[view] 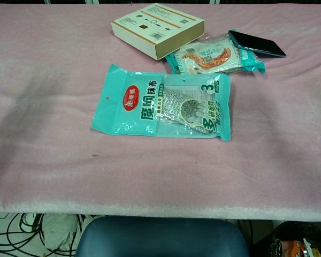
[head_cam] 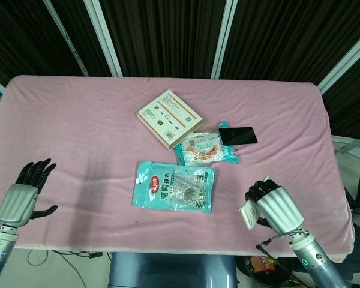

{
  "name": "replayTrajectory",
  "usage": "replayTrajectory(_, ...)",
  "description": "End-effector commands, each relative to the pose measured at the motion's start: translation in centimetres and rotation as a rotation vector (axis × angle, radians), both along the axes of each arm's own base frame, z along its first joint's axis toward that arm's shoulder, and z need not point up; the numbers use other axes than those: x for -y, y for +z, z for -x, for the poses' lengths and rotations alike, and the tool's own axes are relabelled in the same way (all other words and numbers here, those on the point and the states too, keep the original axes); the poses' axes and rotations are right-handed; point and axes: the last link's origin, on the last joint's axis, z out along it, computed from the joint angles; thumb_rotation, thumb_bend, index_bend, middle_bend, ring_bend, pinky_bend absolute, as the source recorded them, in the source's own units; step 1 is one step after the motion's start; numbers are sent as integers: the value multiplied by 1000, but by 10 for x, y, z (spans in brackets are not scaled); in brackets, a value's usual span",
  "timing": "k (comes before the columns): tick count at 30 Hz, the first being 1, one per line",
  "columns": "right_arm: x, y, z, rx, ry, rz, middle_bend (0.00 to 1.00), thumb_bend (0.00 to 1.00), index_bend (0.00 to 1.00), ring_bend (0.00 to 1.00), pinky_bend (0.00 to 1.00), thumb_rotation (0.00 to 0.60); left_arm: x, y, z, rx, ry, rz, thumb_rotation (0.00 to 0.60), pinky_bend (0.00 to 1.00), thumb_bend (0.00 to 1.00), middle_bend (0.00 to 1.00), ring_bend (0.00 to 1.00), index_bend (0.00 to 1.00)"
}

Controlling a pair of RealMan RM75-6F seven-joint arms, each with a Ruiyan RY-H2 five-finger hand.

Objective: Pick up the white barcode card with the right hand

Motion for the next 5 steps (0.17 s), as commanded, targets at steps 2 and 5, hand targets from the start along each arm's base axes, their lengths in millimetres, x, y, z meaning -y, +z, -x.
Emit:
replayTrajectory(2, -2, 2, 2, 29, -10, 3, 541, 248, 637, 458, 479, 600, 0, 0, 0, -3, -2, -1, 600, 0, 0, 0, 0, 0)
replayTrajectory(5, -5, 1, 4, 43, -5, -2, 542, 248, 637, 460, 479, 600, 1, -1, 0, -5, -1, -2, 600, 0, 0, 0, 0, 0)
